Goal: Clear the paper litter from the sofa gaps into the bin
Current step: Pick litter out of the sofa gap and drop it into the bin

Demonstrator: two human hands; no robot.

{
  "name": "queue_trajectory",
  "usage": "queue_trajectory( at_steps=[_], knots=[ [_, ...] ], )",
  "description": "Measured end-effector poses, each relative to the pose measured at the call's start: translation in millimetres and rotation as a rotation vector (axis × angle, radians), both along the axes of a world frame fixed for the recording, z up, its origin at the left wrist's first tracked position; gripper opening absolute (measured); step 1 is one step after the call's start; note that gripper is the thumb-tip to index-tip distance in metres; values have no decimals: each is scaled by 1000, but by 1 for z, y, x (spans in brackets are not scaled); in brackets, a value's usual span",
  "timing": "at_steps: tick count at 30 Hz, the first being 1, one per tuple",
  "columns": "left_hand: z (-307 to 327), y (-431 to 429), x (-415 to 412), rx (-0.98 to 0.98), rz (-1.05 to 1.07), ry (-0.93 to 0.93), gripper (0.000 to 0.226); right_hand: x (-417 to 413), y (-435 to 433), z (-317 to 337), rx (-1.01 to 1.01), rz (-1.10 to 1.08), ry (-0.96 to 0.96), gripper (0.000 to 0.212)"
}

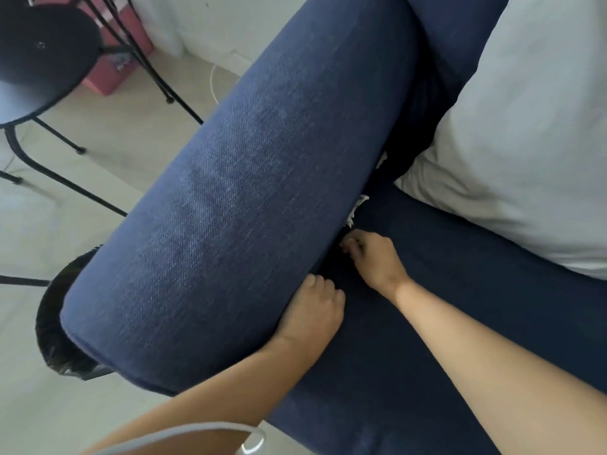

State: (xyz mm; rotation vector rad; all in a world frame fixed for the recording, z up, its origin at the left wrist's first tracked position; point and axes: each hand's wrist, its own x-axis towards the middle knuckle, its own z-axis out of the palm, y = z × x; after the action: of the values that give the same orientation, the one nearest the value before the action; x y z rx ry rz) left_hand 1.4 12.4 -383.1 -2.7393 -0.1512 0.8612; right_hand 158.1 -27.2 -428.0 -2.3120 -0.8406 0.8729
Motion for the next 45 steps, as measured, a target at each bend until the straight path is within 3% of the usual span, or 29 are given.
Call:
queue_trajectory(
  at_steps=[3, 7, 10, 15, 23, 25, 29, 32, 34, 40, 42, 45],
  knots=[
    [23, 10, -1, -291, 97, -259, 34, 12, -10, 28, 13, -106, 92, 30],
    [83, 39, 0, -489, 258, -605, 34, 13, 1, 86, 168, -205, 8, 29],
    [129, 73, -21, -711, 503, -806, 37, -7, 35, 142, 301, -204, 9, 28],
    [154, 150, -104, -741, 900, -1095, 38, -84, 117, 209, 411, -15, 6, 28],
    [93, 228, -300, -887, 1645, -939, 31, -263, 223, 189, 175, 367, 126, 18],
    [67, 233, -335, -950, 1816, -936, 41, -296, 237, 169, 76, 375, 170, 11],
    [16, 244, -371, -1000, 1976, -944, 28, -338, 251, 128, -91, 317, 214, 15],
    [-7, 256, -382, -1222, 2113, -988, 72, -353, 255, 101, -183, 244, 223, 16],
    [-15, 259, -388, -1336, 2231, -883, 86, -360, 253, 84, -222, 187, 251, 15],
    [-43, 273, -427, -1260, 2206, -791, 85, -372, 249, 45, -290, -90, 444, 14],
    [-40, 284, -438, -1194, 2209, -833, 66, -375, 253, 38, -278, -144, 512, 11],
    [-9, 293, -430, -1164, 2143, -992, 56, -379, 262, 38, -266, -117, 648, 55]
  ],
)
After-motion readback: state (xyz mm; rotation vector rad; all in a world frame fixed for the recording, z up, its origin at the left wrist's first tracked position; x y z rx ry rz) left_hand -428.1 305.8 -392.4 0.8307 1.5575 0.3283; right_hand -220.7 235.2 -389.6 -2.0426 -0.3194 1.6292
